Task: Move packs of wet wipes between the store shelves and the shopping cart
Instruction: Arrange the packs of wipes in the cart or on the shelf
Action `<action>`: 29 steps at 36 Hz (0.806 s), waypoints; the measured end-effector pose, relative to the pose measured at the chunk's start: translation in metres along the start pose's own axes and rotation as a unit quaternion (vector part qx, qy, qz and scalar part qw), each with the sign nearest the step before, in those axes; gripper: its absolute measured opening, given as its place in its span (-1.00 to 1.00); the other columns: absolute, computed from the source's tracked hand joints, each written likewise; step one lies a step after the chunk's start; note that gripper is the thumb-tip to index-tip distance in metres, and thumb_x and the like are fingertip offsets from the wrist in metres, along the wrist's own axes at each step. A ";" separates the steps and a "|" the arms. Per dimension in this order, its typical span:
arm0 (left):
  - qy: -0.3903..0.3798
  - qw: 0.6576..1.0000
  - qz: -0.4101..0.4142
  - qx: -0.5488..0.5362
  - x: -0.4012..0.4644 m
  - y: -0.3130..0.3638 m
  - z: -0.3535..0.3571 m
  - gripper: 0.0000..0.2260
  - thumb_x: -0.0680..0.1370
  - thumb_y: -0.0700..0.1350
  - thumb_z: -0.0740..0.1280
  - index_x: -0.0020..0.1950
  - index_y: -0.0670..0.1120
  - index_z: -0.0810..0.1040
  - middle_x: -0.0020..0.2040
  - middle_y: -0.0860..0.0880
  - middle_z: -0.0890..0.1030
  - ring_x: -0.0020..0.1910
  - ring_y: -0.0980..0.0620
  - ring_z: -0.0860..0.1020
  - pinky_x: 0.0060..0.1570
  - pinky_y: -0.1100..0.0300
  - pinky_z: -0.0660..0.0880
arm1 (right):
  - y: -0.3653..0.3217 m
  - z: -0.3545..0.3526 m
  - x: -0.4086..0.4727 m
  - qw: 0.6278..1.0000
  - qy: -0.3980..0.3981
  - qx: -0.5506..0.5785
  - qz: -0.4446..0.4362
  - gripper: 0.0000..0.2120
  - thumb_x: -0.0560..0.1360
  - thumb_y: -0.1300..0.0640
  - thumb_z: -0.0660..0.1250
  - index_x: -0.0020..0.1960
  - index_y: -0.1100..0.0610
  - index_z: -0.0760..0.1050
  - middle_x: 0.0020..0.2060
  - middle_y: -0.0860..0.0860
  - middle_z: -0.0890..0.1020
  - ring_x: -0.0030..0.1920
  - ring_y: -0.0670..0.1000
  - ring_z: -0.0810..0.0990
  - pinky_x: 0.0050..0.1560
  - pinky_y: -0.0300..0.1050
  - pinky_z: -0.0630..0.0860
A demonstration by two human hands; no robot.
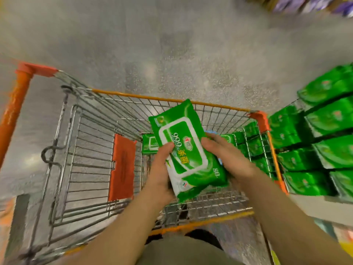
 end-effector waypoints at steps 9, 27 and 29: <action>-0.157 0.987 -0.022 0.019 -0.053 -0.002 0.087 -0.58 0.45 0.11 0.21 -0.14 -0.09 0.79 -0.05 -0.18 0.75 -0.12 -0.17 0.74 -0.20 -0.12 0.69 | -0.004 -0.045 -0.110 0.956 0.206 0.186 -0.091 -0.49 0.46 -0.29 0.29 0.15 0.05 0.69 0.14 0.07 0.71 0.26 0.18 0.62 0.24 0.14 0.53; -0.331 0.913 -0.190 0.142 -0.144 -0.181 0.203 -0.09 0.03 0.16 0.70 0.33 -0.12 0.64 0.28 -0.24 0.63 0.20 -0.27 0.64 0.13 -0.24 0.60 | 0.063 -0.073 -0.332 0.702 0.394 0.431 -0.408 0.29 -0.01 -0.35 0.68 0.56 -0.25 0.08 0.33 -0.15 0.60 0.32 -0.02 0.58 0.11 -0.03 0.64; -0.370 0.890 -0.216 0.158 -0.170 -0.215 0.215 -0.18 0.06 0.18 0.69 0.26 -0.10 0.69 0.23 -0.22 0.66 0.16 -0.23 0.67 0.03 -0.15 0.66 | 0.078 -0.084 -0.363 0.677 0.415 0.427 -0.432 0.33 0.04 -0.28 0.71 0.61 -0.18 0.02 0.36 -0.08 0.58 0.35 0.05 0.57 0.25 0.11 0.58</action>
Point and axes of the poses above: each hand's wrist, its own x-axis towards the middle knuckle, its own z-axis out of the palm, y = z × x, the point moved 9 cm from there along x, towards the middle knuckle
